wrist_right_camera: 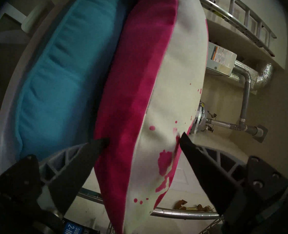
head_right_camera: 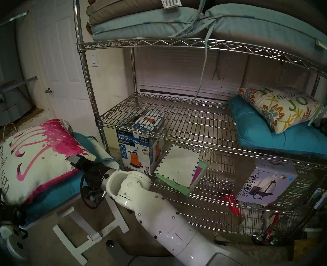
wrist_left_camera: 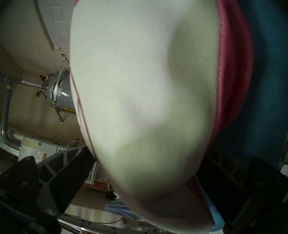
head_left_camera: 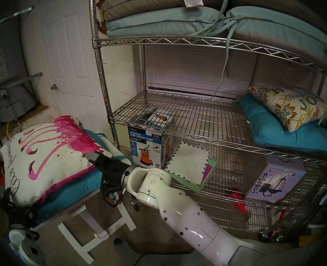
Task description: Put cushion on the shelf
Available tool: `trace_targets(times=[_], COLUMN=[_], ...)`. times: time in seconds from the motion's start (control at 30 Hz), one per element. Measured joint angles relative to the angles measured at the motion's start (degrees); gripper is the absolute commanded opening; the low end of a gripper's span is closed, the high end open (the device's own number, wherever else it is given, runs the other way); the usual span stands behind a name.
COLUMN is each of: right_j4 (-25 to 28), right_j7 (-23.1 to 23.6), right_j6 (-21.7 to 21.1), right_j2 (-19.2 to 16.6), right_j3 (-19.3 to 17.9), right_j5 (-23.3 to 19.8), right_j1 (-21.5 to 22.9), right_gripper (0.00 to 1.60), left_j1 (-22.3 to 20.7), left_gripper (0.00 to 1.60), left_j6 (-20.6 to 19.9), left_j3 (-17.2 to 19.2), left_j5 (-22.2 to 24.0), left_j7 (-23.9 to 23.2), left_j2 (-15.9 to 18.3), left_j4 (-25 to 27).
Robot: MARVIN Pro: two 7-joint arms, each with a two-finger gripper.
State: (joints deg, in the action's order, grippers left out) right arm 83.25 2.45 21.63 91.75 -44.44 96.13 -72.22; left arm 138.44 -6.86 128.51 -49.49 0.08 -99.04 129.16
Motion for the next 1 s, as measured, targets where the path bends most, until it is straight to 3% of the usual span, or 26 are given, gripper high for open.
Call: trace_targets(times=[0.33, 0.5, 1.0], right_j4=[-4.5, -4.0, -1.3], right_j7=[-4.7, -5.7, -5.2], right_j6=[-0.4, 0.0, 6.5], right_j2=[0.5, -0.4, -4.9], right_j3=[-1.6, -2.3, -3.0], right_j5=[1.4, 1.8, 2.8], right_j1=[2.4, 2.7, 4.5], right_gripper=[1.6, 1.6, 1.6], left_j1=[-0.1, -0.1, -0.1], left_gripper=[1.6, 1.6, 1.6], left_j6=[0.4, 0.6, 0.7], left_j3=[0.0, 0.0, 0.2], left_j5=[0.0, -0.1, -0.2], left_j7=[-0.1, -0.2, -0.4], left_j2=[-0.1, -0.2, -0.4], left_j4=[0.1, 0.1, 0.1])
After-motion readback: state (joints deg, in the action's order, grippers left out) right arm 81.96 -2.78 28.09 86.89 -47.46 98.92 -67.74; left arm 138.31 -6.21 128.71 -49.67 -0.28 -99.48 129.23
